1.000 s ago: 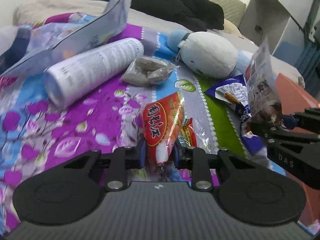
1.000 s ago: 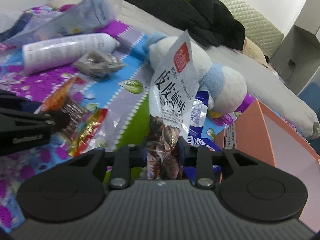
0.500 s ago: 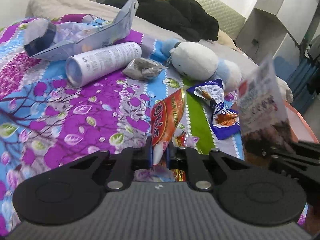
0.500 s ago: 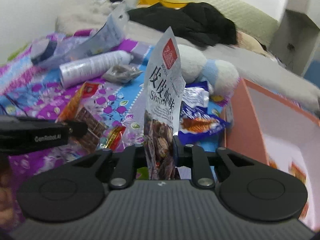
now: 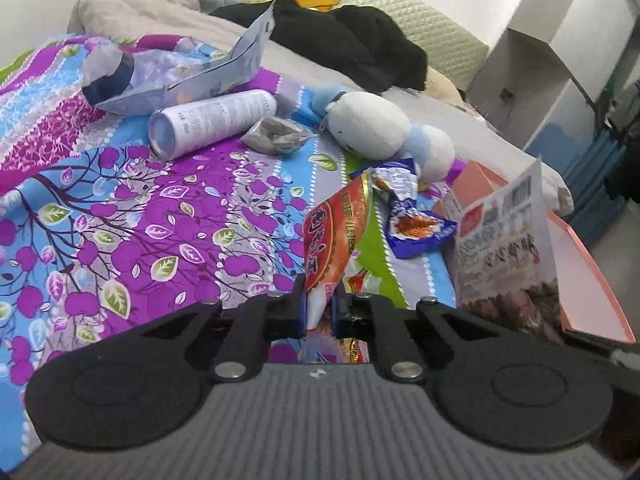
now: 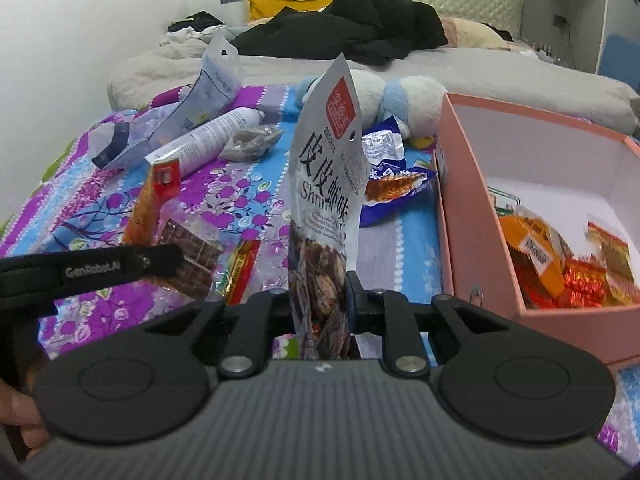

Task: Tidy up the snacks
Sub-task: 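Lift the candy packet with the left tool while the right tool lifts the shrimp bag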

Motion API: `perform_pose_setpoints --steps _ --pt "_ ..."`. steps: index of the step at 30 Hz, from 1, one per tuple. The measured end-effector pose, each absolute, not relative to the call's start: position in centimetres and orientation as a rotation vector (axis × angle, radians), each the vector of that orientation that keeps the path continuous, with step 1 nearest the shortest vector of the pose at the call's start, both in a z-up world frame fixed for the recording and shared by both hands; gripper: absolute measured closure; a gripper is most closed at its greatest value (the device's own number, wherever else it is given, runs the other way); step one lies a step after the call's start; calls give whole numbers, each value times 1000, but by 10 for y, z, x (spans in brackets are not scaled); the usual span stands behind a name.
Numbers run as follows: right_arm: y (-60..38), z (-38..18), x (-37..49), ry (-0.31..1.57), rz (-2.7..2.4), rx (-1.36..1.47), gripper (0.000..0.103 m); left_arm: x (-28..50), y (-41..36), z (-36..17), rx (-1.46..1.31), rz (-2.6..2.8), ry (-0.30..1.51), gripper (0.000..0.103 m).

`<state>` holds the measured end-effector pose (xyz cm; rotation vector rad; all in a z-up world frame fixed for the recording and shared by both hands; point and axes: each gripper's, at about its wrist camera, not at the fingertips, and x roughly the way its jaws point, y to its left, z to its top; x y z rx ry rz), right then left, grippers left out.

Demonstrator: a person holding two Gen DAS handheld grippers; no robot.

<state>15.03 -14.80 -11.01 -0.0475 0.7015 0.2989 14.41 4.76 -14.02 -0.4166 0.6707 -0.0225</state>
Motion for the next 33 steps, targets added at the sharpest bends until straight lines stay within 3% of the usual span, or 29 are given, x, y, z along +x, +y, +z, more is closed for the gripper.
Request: perform_pose_setpoints --steps 17,33 --pt "-177 -56 109 608 336 54 82 96 30 -83 -403 -62 597 91" --pt "-274 -18 89 466 94 130 82 130 -61 -30 -313 -337 540 91"
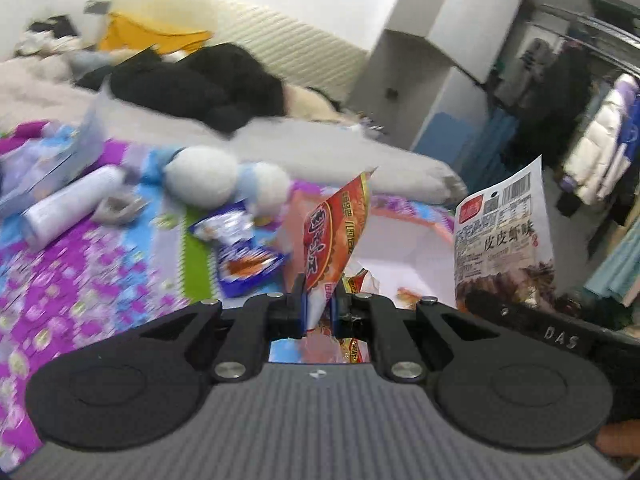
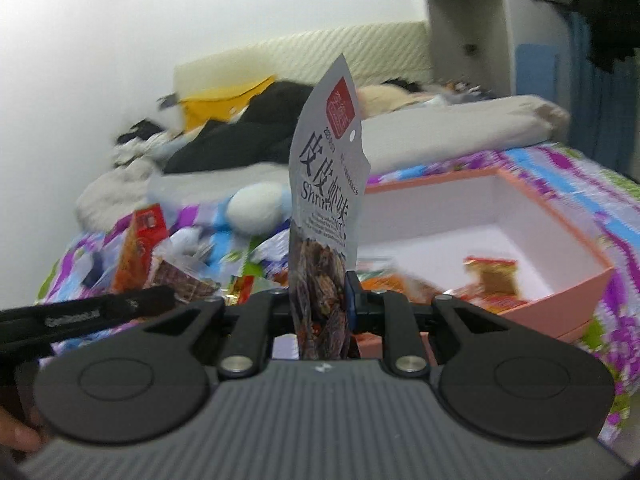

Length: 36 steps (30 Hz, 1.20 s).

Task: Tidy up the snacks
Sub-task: 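Lift the candy packet with the left tool while the right tool lifts the shrimp bag, then lower both packets into the pink box and open both tools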

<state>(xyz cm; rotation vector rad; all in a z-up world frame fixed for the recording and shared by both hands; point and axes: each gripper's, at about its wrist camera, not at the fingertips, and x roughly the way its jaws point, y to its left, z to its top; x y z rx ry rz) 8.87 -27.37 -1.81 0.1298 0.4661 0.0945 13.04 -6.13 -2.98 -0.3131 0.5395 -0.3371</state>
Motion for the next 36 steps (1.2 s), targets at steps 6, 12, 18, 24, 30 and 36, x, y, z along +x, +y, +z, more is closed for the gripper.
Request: perform_pose_setpoints --steps 6,12,18,24,30,36 --pt "-303 1 108 412 29 114 82 167 -102 -6 -269 -396 516 91" --pt "-334 10 145 399 -38 100 82 212 -136 11 -229 -442 544 91" --pt "-356 9 193 493 -35 83 82 267 -170 27 -170 -465 602 91" --pt "-371 -13 238 650 -28 48 82 320 -205 21 -84 -455 730 91" --pt "-387 -38 258 769 -56 34 82 339 -225 2 -31 -437 828 91" --pt "-398 -47 259 805 -74 58 81 346 -226 -9 -51 -444 871 89"
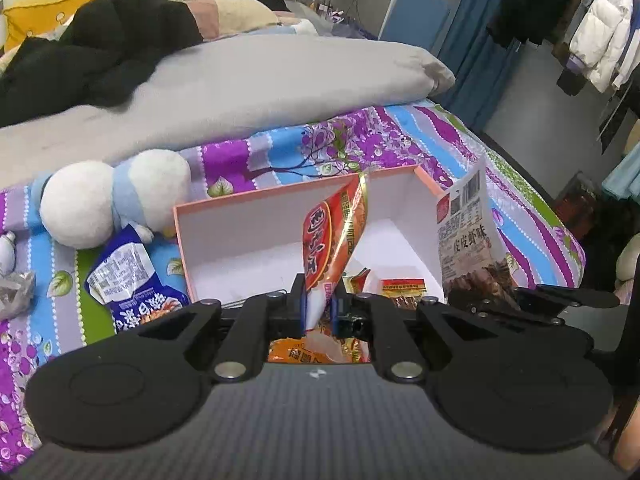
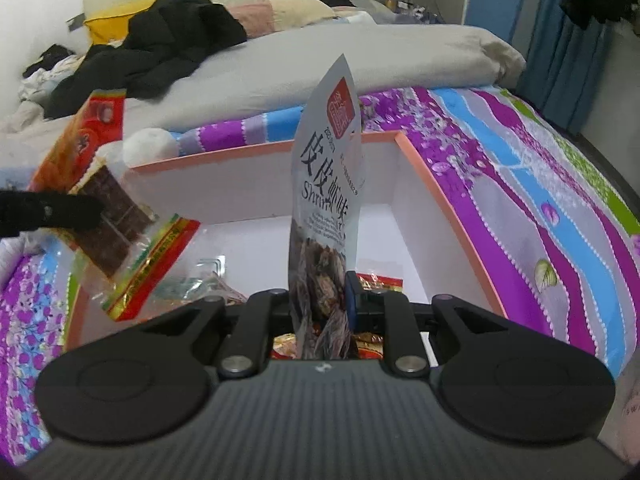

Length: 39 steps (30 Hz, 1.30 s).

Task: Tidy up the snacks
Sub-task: 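Lower both packets into the pink box and open both tools, then withdraw both tools from the pink box toward the remaining snacks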

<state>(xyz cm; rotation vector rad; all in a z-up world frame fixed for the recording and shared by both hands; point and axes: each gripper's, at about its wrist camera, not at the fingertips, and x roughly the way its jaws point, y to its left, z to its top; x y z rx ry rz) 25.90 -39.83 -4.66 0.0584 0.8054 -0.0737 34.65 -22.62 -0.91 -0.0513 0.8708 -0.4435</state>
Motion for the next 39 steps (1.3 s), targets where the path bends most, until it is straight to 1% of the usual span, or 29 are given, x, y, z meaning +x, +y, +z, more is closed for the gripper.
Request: perform_pose_setpoints --steps 1,2,3,4,5,6,7,8,10,13,22,30,39 --pt "-398 -45 259 806 -74 60 81 348 -224 -10 -66 -446 877 86" --pt "-398 -45 258 804 -75 61 81 348 -223 -10 -76 -449 886 70" --pt "-397 -44 258 804 -75 63 81 350 -223 -10 -82 -452 894 62" --pt "-397 -43 257 804 -79 72 80 350 -221 -10 -84 -449 886 49" --pt "-399 -43 257 800 -82 84 67 349 -220 -9 -82 -444 878 41" --pt "-401 -42 258 794 -86 91 57 349 -219 -7 -76 -440 875 40" --pt "-401 -41 257 783 -87 95 37 349 -218 -7 -76 -442 872 40" --pt "-401 -40 255 769 -83 98 29 347 -218 -5 -75 -446 871 40" --pt "-401 -38 254 756 -81 104 29 344 -217 -3 -72 -453 861 39" --pt "-395 -35 250 737 -82 92 29 337 -216 0 -54 -455 840 35" --pt "-375 -20 214 622 -47 75 29 298 -191 10 -47 -465 739 34" --pt "-346 -11 173 521 5 85 29 256 -143 20 -92 -431 643 34" --pt "-310 -4 138 447 55 73 29 200 -104 31 -78 -362 548 34"
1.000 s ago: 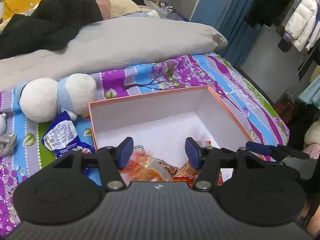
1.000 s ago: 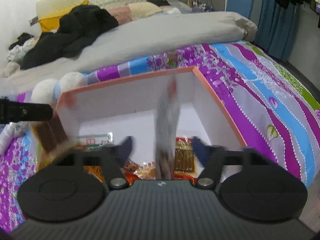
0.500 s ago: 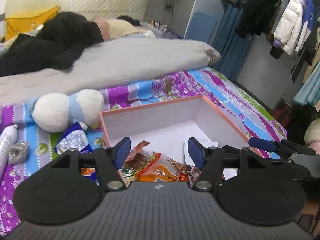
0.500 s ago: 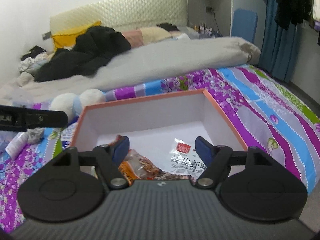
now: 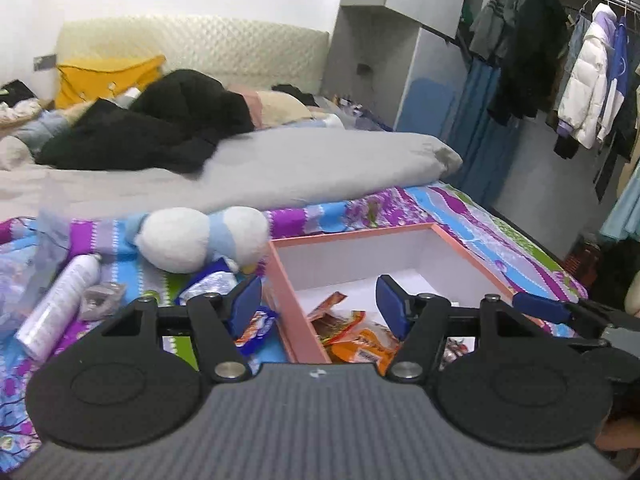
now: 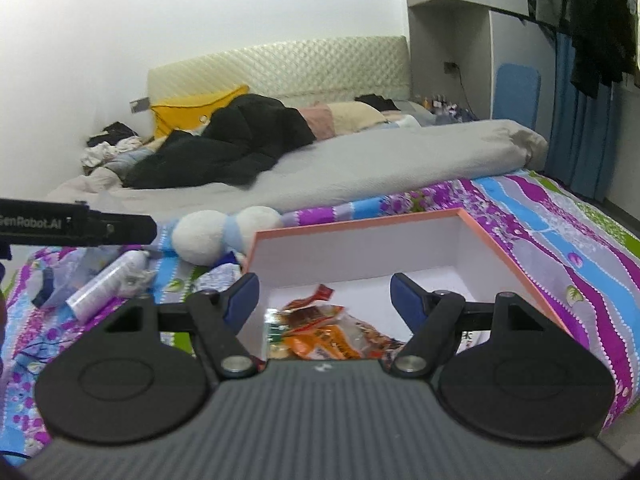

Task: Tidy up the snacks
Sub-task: 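Withdraw both tools from the pink box toward the remaining snacks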

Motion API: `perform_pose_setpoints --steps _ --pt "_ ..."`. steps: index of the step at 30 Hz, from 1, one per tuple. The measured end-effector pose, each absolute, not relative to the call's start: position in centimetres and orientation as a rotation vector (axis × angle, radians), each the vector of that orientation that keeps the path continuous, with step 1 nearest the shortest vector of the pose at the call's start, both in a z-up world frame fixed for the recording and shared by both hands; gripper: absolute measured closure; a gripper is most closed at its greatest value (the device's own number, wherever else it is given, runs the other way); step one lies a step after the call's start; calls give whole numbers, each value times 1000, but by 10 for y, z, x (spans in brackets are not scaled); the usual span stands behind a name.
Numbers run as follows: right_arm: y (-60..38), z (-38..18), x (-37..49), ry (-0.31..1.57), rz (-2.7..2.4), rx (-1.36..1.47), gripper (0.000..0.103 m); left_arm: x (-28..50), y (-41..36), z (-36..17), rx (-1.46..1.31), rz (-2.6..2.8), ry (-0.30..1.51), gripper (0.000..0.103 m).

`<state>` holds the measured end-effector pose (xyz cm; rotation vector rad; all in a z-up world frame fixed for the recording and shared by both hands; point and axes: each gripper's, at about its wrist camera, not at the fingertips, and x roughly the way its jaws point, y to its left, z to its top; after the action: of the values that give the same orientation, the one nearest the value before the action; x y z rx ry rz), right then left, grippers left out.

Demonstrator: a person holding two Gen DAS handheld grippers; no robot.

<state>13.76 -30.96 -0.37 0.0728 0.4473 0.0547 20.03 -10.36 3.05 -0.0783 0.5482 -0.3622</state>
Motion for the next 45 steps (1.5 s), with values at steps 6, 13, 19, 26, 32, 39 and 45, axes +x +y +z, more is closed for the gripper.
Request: perform_pose_setpoints --steps 6,13,19,26,32,39,45 --pt "-291 1 116 412 91 72 29 171 -77 31 -114 -334 520 34" --pt "-263 -8 97 404 145 50 29 132 -62 28 -61 -252 460 34" --pt "-247 -17 77 411 178 47 29 103 -48 19 -34 -229 457 34" --pt "-234 -27 52 447 192 18 29 76 -15 -3 -77 -163 509 34" --pt "-219 -40 36 480 207 -41 29 62 21 -26 -140 -106 566 34" --pt "-197 -50 42 527 253 -115 29 77 40 -54 -176 -58 606 34" --pt "-175 -64 62 537 265 -206 30 111 49 -77 -219 -27 626 34"
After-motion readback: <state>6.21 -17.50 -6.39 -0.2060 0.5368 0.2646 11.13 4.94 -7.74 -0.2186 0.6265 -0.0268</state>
